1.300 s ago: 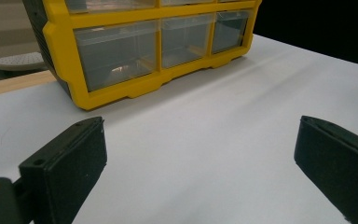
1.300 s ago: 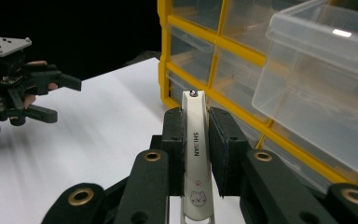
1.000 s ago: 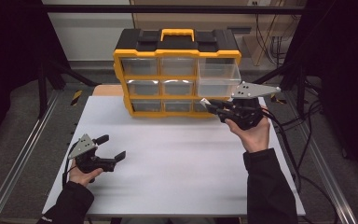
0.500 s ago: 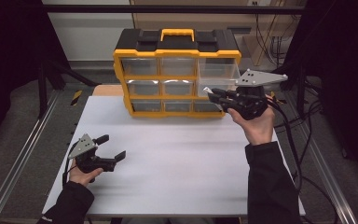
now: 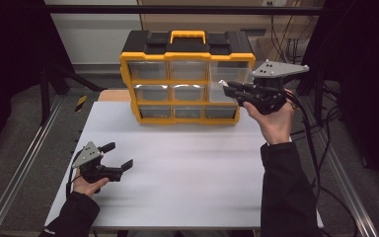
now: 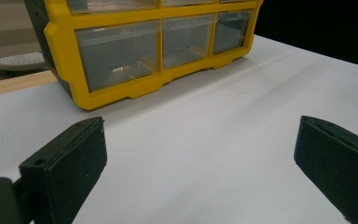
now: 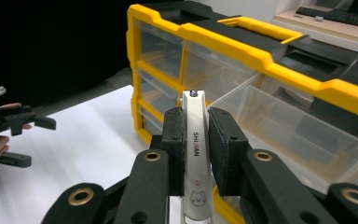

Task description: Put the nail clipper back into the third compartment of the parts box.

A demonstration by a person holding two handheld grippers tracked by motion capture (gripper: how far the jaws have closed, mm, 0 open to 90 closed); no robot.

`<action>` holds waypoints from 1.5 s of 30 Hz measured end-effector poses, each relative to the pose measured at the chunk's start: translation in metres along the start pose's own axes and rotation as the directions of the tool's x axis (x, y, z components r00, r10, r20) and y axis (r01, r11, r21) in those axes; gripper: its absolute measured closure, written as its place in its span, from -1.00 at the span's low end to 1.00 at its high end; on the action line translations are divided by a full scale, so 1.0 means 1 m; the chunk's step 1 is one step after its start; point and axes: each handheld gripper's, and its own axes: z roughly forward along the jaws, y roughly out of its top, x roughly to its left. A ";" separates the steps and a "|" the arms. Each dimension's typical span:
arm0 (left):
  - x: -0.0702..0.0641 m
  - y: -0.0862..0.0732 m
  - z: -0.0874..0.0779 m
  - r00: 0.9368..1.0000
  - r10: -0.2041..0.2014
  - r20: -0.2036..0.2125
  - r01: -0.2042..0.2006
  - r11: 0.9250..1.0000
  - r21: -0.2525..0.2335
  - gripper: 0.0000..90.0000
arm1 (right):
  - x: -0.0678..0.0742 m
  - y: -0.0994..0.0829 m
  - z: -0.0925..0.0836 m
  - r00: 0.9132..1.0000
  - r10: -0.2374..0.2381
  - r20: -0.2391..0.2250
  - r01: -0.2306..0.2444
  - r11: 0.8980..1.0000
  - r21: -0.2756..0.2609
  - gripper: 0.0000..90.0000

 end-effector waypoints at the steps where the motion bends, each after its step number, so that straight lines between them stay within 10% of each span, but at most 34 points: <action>1: 0.000 0.000 0.000 1.000 0.001 0.000 -0.001 1.000 0.002 -0.95 | -0.001 0.001 0.000 1.000 0.001 0.004 -0.001 1.000 0.001 0.72; 45: 0.000 -0.001 0.000 1.000 0.003 0.003 -0.003 1.000 0.002 -0.95 | -0.053 0.023 0.039 0.990 0.030 0.140 -0.037 0.998 0.047 0.71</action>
